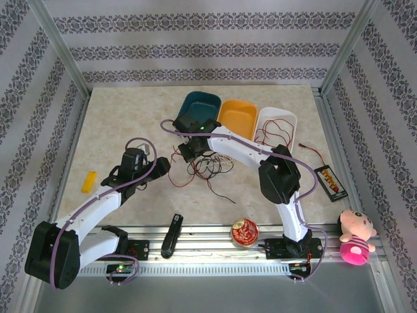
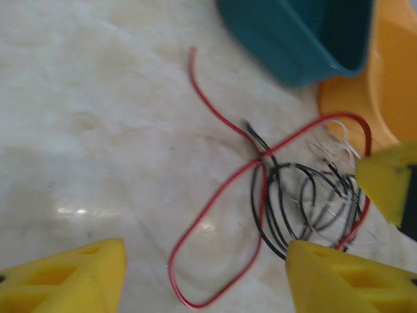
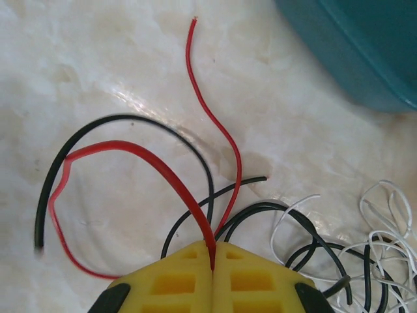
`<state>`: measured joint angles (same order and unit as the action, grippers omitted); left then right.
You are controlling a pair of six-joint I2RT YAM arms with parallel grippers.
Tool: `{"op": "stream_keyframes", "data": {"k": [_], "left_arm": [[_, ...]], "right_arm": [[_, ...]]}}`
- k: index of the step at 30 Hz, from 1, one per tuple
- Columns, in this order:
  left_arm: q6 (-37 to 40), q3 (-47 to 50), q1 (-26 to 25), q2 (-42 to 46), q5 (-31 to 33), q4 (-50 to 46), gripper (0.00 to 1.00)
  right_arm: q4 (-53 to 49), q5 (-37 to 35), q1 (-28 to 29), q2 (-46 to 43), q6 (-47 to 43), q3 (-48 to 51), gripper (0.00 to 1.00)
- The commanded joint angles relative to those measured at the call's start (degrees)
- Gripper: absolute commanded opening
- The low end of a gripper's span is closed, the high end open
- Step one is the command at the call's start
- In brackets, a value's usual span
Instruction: Untangle the cables
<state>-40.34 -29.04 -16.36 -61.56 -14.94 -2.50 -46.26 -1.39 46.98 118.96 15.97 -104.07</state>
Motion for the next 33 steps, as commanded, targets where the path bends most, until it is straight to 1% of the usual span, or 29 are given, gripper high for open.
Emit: {"op": "stream_keyframes", "data": {"k": [1,5,8,15,19,25,28,33], "left_arm": [[3.8,1.0,0.7,-0.1,-5.0,3.5,0.56],[6.4,2.8,0.7,1.6,-3.4,2.3,0.54],[8.3,3.8,0.8,2.1,-1.2,1.5,0.56],[9.1,3.0,0.7,1.3,-2.4,4.0,0.60],[8.8,1.9,0.7,1.3,-2.8,4.7,0.64],[8.3,0.7,0.7,2.3,-4.0,5.7,0.66],[7.9,0.2,0.6,3.4,-4.4,5.8,0.69],[7.5,-0.1,0.6,5.5,-4.4,5.9,0.70]], "right_arm": [[1.4,2.7,-1.0,-2.3,2.2,1.6,0.00],[4.9,5.9,-2.2,-4.8,3.9,5.0,0.00],[8.0,8.7,-3.1,-7.1,5.2,8.0,0.00],[17.2,12.1,-3.1,-14.2,5.3,15.0,0.00],[19.6,9.6,-1.8,-18.3,3.0,16.9,0.00],[25.1,2.5,0.8,-24.3,-1.7,20.4,0.00],[27.9,1.3,1.1,-26.4,-2.6,21.5,0.00],[34.5,-0.5,1.1,-30.1,-2.9,24.4,0.00]]}}
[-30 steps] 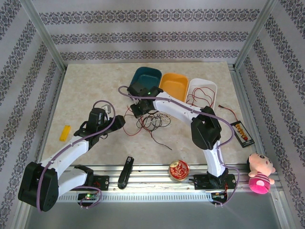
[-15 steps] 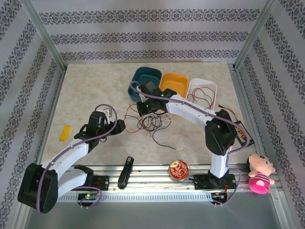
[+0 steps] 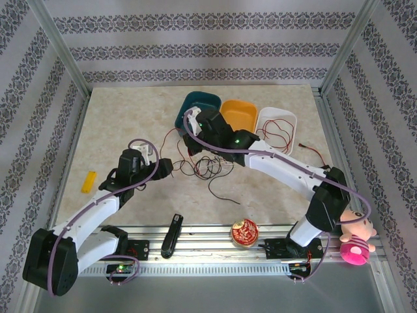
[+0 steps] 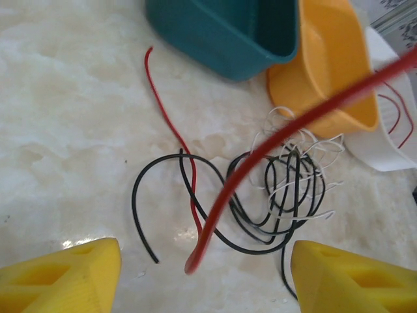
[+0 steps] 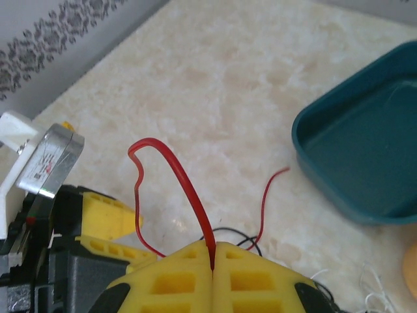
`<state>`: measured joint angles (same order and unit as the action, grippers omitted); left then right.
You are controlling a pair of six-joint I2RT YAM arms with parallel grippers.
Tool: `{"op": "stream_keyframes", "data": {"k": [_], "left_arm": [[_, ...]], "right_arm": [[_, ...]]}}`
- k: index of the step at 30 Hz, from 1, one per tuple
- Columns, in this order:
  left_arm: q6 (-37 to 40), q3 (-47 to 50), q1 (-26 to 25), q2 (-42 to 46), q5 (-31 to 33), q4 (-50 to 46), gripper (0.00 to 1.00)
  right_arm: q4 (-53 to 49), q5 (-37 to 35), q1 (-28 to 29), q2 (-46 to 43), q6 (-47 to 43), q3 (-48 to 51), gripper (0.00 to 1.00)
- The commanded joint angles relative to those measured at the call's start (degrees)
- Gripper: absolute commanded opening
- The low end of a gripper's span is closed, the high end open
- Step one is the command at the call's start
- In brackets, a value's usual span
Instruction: Untangle the cables
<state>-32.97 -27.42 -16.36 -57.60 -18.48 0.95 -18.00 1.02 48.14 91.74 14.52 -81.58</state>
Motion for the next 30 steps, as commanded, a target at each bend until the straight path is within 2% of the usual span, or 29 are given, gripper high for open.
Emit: {"op": "stream_keyframes", "data": {"k": [1,7,13,14,16,18,22,30], "left_arm": [[0.0,-1.7,0.8,2.2,-0.7,2.4,0.70],[-0.3,-2.4,0.7,2.3,0.5,6.1,0.63],[-0.4,-5.0,0.7,-1.8,-2.8,10.7,0.53],[-0.5,-5.2,0.7,-2.4,-3.2,11.0,0.48],[-0.8,-5.7,0.6,-3.5,-3.8,11.2,0.30],[-0.8,-6.5,0.6,-3.6,-4.8,10.6,0.17],[-1.4,-9.7,0.6,-1.0,-5.9,6.8,0.03],[-1.3,-21.1,0.7,2.7,-6.8,-5.9,0.02]], "right_arm": [[7.6,-3.1,-0.1,-3.7,-1.4,2.5,0.00],[10.5,-2.0,0.0,-6.0,0.2,3.8,0.00],[10.7,-2.2,0.0,-6.9,1.8,3.4,0.00],[11.0,-2.5,-0.1,-7.1,2.1,3.6,0.00],[11.4,-3.2,0.0,-7.5,2.1,3.8,0.00],[11.2,-4.6,-0.1,-7.9,2.0,3.9,0.00],[10.5,-5.6,-1.1,-8.0,2.4,5.4,0.00],[9.5,-2.2,-3.4,-7.5,4.9,10.6,0.00]]}}
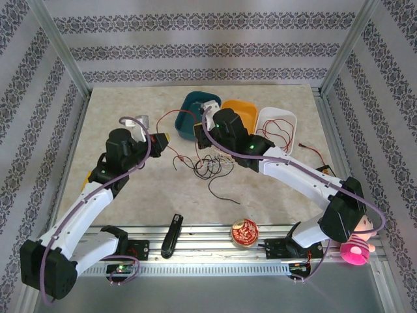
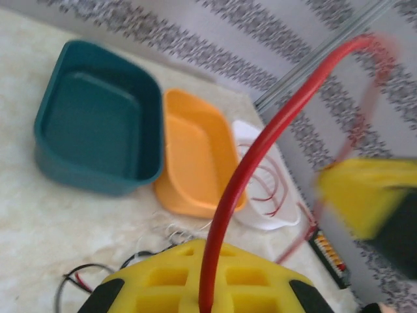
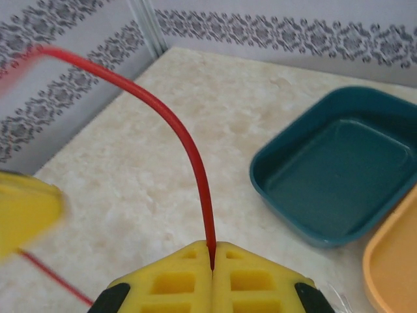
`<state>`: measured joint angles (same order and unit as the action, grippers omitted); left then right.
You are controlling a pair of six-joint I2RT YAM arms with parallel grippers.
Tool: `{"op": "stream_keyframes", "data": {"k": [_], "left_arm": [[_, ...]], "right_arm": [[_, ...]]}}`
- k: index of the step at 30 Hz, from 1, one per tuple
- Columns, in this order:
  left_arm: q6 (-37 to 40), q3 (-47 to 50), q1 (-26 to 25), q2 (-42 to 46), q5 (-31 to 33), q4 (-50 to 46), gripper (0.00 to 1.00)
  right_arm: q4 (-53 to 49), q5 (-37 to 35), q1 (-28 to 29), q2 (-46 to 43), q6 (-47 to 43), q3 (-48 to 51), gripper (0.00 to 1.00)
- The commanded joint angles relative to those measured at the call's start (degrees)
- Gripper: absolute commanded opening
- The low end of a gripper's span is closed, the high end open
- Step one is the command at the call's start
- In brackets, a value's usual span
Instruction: Untangle the cables
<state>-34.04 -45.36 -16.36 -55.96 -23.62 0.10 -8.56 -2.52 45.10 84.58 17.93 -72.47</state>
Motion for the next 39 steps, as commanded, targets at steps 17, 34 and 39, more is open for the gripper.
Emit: {"op": "stream_keyframes", "data": {"k": [17,34,39], "left_arm": [[-7.0,-8.5,0.7,0.2,-7.3,1.2,0.00],[-11.6,-8.4,0.7,1.4,-10.0,6.1,0.00],[-12.8,-7.9,0.6,1.7,-10.6,6.7,0.00]], "right_arm": [[13.0,13.4,0.2,-6.5,-5.4,13.8,0.43],[25.2,-3.6,6.1,-4.4,-17.3,20.5,0.86],[31.0,-6.0,6.7,-0.5,-18.4,19.4,0.81]]}}
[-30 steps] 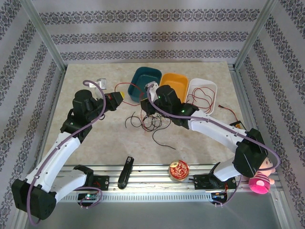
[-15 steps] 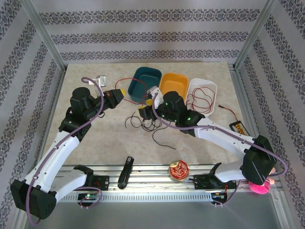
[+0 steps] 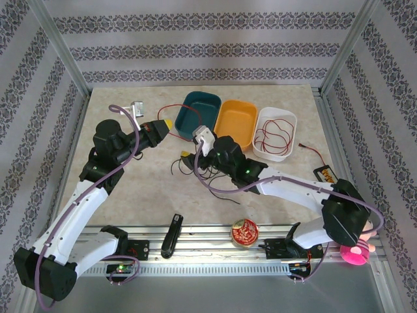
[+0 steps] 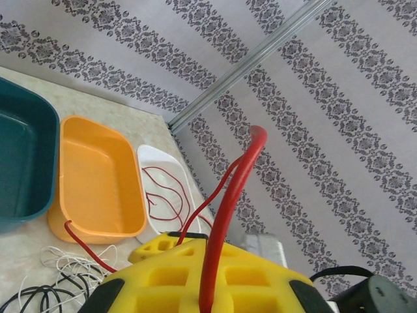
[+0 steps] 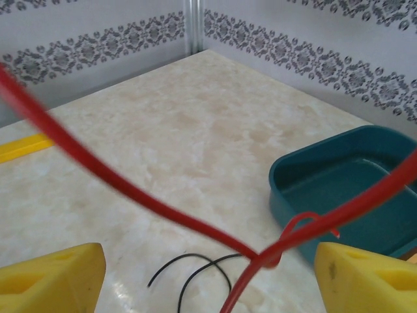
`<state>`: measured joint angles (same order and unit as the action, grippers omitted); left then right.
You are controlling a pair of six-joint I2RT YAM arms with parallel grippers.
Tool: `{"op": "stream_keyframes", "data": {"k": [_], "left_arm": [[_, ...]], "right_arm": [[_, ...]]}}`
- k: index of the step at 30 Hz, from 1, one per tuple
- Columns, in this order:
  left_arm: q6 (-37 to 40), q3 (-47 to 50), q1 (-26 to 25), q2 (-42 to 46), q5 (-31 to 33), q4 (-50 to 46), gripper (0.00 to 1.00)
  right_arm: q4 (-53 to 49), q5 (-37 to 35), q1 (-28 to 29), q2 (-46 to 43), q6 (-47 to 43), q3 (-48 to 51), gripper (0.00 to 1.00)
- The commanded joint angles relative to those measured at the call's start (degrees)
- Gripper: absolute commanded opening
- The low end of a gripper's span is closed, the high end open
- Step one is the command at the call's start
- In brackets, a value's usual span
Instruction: Untangle the cables
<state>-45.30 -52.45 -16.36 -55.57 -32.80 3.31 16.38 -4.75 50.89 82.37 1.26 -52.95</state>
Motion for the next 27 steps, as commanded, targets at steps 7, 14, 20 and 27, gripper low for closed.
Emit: {"op": "stream_keyframes", "data": {"k": [7,14,20,27], "left_arm": [[-1.1,-0.6,0.7,2.0,-0.7,1.2,0.00],[-0.9,-0.4,0.7,1.2,0.5,0.3,0.00],[-1.9,0.1,0.7,0.4,0.1,1.3,0.00],[-4.2,1.1,0.7,-0.2,-1.3,3.5,0.00]], "right_arm": [[9.0,-7.1,1.4,3.5,-3.3,-1.0,0.73],[10.0,-8.2,1.5,0.8,-3.3,1.7,0.71],[11.1,-8.1,1.7,-1.1,-3.5,2.9,0.65],[12.7,-7.2,2.3,0.0,-3.9,2.1,0.62]]}}
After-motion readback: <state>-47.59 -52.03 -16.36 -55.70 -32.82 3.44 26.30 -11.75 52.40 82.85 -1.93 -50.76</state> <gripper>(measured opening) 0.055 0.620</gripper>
